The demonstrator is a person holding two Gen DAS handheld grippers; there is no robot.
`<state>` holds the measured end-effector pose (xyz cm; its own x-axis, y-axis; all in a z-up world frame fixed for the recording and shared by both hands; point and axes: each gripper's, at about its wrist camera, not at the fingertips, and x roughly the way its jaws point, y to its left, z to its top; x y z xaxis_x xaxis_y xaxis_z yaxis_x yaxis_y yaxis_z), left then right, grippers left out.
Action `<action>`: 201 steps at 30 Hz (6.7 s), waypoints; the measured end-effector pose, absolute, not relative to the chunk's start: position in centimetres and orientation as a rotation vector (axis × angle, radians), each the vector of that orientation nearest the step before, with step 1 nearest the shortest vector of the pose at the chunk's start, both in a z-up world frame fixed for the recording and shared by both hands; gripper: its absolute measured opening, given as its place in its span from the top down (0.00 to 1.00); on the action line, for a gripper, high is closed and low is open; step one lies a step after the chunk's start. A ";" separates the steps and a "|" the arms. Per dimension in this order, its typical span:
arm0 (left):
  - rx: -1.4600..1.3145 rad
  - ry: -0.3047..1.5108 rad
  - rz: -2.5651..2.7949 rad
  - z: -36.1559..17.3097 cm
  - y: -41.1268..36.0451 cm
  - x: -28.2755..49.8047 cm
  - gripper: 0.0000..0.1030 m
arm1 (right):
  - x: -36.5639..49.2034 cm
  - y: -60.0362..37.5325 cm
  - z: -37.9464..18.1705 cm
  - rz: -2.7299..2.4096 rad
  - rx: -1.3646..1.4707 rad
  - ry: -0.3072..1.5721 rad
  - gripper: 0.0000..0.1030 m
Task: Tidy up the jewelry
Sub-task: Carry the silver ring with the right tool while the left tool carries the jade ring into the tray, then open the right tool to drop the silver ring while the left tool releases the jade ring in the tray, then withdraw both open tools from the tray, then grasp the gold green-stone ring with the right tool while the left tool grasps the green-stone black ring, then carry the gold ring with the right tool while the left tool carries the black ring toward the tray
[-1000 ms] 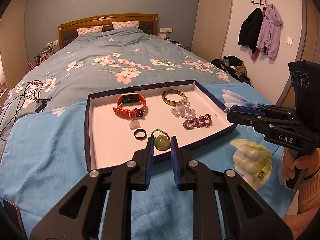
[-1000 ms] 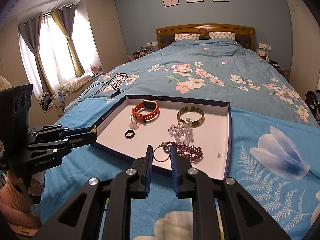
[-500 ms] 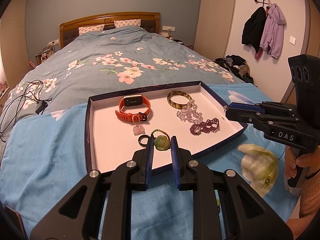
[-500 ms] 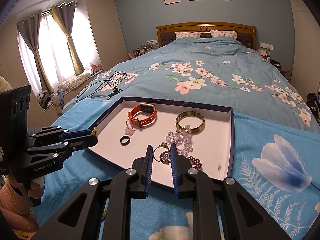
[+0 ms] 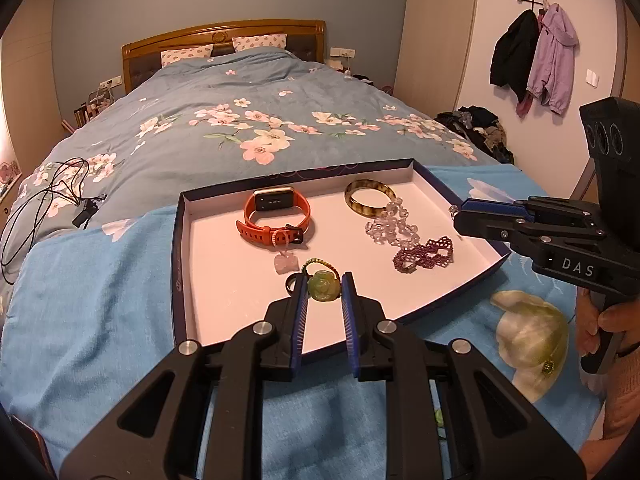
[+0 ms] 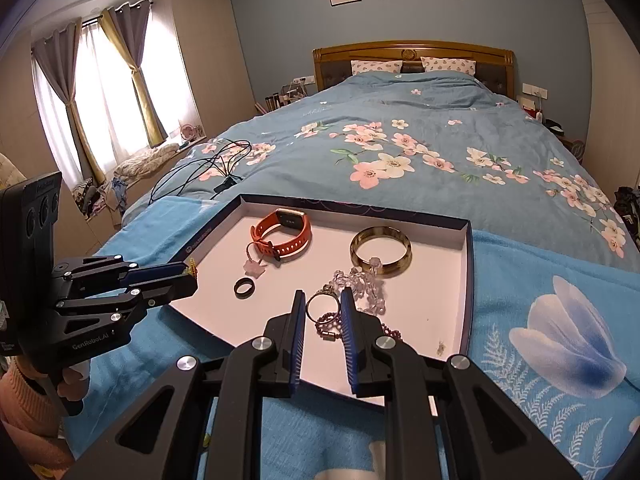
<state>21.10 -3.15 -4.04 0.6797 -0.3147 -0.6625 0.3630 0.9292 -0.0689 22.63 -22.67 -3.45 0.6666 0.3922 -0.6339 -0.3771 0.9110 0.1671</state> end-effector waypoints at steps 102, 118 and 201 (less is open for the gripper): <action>0.086 0.707 -0.313 -3.9 -2.0 19.4 0.61 | 24.4 -23.7 -4.9 0.389 0.035 0.799 0.68; 0.122 0.709 -0.414 -4.3 -3.1 12.8 0.50 | 15.2 -26.5 -4.9 0.400 0.062 0.777 0.53; 0.095 0.720 -0.387 -3.9 -3.6 13.0 0.83 | 13.3 -23.7 -4.9 0.431 0.035 0.692 0.93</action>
<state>12.95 -3.61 -3.93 0.6845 -0.3122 -0.6588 0.3767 0.9251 -0.0470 13.31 -23.66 -4.92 0.6857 0.3957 -0.6110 -0.3731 0.9118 0.1718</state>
